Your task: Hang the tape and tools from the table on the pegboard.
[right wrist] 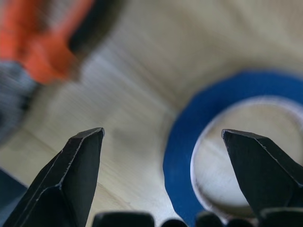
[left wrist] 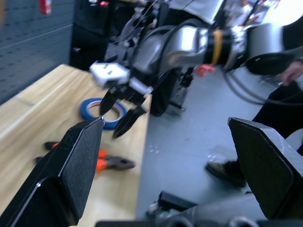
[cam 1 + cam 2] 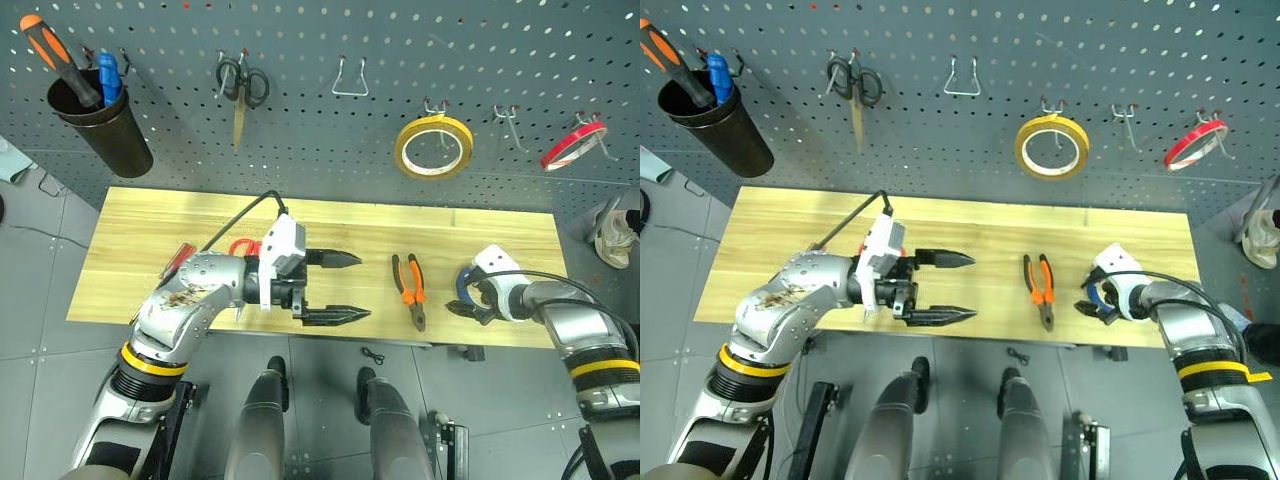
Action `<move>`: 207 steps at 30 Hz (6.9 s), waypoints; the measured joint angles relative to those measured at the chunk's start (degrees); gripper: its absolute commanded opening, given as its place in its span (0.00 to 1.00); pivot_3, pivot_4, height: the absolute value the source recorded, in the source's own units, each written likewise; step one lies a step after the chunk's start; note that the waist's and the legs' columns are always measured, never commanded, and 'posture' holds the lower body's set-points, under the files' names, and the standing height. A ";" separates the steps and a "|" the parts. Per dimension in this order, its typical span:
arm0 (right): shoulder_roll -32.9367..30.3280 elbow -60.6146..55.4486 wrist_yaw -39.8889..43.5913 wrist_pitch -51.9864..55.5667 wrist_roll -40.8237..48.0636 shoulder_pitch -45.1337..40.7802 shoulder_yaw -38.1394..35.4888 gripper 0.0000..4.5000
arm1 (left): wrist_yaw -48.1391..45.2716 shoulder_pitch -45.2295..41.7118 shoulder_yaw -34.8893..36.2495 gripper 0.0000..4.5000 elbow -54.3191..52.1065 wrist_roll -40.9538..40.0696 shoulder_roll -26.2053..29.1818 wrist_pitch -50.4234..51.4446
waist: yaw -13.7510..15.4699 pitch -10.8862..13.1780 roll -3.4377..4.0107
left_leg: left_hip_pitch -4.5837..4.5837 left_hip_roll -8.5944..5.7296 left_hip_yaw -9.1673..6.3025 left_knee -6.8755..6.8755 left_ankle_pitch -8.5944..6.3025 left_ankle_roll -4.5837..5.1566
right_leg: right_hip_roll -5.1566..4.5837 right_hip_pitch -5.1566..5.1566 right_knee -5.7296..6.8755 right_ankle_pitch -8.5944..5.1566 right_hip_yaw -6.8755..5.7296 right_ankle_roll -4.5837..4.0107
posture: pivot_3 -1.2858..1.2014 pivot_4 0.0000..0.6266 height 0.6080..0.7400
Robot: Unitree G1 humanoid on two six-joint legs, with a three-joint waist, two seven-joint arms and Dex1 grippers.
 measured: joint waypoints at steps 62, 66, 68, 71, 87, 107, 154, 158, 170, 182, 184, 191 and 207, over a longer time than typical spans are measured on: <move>8.70 -32.32 -22.84 -17.61 -10.37 13.33 -10.60 1.00 | 17.29 -9.30 18.83 1.00 5.64 -28.12 -2.32 21.74 | -1.51 -2.46 -0.15 | -0.73 -0.12 -0.51 0.13 0.89 -0.53 | 0.05 0.07 -0.75 1.20 -0.39 0.32 | 0.55 0.53 1.00; 17.71 -38.70 -20.55 -1.44 -3.57 20.13 -8.90 1.00 | 10.18 2.00 12.52 1.00 1.86 -20.03 5.32 18.49 | -2.04 -2.58 -0.12 | -0.65 0.01 -0.50 0.05 0.91 -0.57 | 0.13 -0.01 -0.73 1.16 -0.37 0.32 | 0.55 0.56 1.00; 20.46 -40.94 -20.57 7.06 -1.04 19.12 -7.99 1.00 | 7.07 5.93 11.18 1.00 -0.16 -17.88 8.51 17.18 | -2.23 -2.58 -0.11 | -0.64 0.06 -0.50 0.02 0.91 -0.68 | 0.15 -0.06 -0.71 1.15 -0.38 0.11 | 0.56 0.57 1.00; 20.81 -43.03 -20.96 16.08 0.57 14.47 -7.62 1.00 | 5.03 9.08 12.02 1.00 -2.25 -17.46 11.50 16.61 | -1.76 -2.58 -0.11 | -0.64 0.12 -0.48 -0.02 0.79 -0.92 | 0.15 -0.07 -0.78 1.28 -0.42 -0.31 | 0.56 0.59 1.00; 21.68 -31.71 -25.49 31.00 2.08 2.99 -5.01 1.00 | 7.59 18.38 18.40 1.00 -9.55 -20.68 15.46 17.85 | 0.23 -2.59 -0.09 | -0.80 0.14 -0.42 -0.12 1.10 -0.43 | 0.14 -0.16 -0.88 1.10 -0.42 -0.17 | 0.58 0.64 1.00; 21.32 -13.52 -23.00 24.04 2.68 -2.22 -4.12 0.45 | 11.45 19.82 20.04 1.00 -12.74 -24.69 15.89 19.89 | 0.70 -2.49 -0.09 | -0.82 0.15 -0.43 -0.22 1.10 -0.42 | 0.14 -0.23 -0.89 0.95 -0.41 -0.28 | 0.59 0.69 1.00; 32.84 6.44 -34.55 -45.27 0.20 -35.57 -8.02 0.45 | 46.19 -7.94 29.11 1.00 2.02 -40.73 -2.10 10.42 | 3.12 -2.35 -0.02 | -1.69 0.13 -0.95 -0.55 1.64 -0.82 | 0.52 -0.80 -0.86 1.52 -0.61 -0.15 | 0.61 0.59 1.00; 33.12 5.97 -34.12 -45.09 0.68 -35.20 -7.97 0.82 | 45.75 -7.75 28.78 1.00 2.00 -40.47 -1.87 10.61 | 3.19 -2.36 -0.02 | -1.69 0.13 -0.97 -0.56 1.65 -0.82 | 0.53 -0.79 -0.85 1.52 -0.61 -0.15 | 0.61 0.58 1.00; 27.40 -15.67 -26.97 -30.69 3.15 -20.46 -7.82 0.99 | 45.03 1.04 28.09 1.00 -0.73 -38.60 2.50 12.97 | 3.07 -2.36 -0.01 | -1.66 0.14 -0.98 -0.55 1.70 -0.91 | 0.53 -0.78 -0.79 1.54 -0.60 -0.18 | 0.58 0.58 1.00; 12.35 -42.25 -3.81 -1.64 21.04 0.95 -5.61 0.99 | 55.40 20.22 14.26 1.00 -1.43 -3.69 3.52 9.26 | 3.17 -2.35 -0.01 | -1.26 0.24 -0.89 -0.57 1.45 -1.34 | 0.55 -0.44 -0.96 1.24 -0.54 -0.54 | 0.56 0.66 1.00; 11.09 -40.56 -0.38 -1.15 21.70 2.15 -5.01 0.99 | 56.76 20.37 11.09 1.00 0.72 1.96 2.34 8.55 | 3.10 -2.33 -0.02 | -1.47 0.24 -0.86 -0.52 1.48 -1.29 | 0.56 -0.72 -0.87 1.25 -0.47 -0.51 | 0.56 0.69 1.00; 8.38 -35.23 6.25 -5.73 19.81 1.69 -3.34 0.99 | 57.79 18.46 8.84 1.00 7.59 11.53 -2.89 6.21 | 1.98 -2.01 -0.03 | -1.36 0.29 -0.86 -0.50 1.71 -0.94 | 0.59 -0.71 -0.78 1.23 -0.44 -0.50 | 0.54 0.78 1.00; 6.92 -37.00 6.67 -4.88 19.91 0.58 -3.23 1.00 | 53.65 11.53 9.65 0.59 15.75 19.05 -6.30 7.64 | 0.37 0.22 0.11 | -1.39 0.29 -0.89 -0.45 1.82 -0.76 | 0.58 -0.72 -0.70 1.22 -0.41 -0.47 | 0.53 0.83 1.00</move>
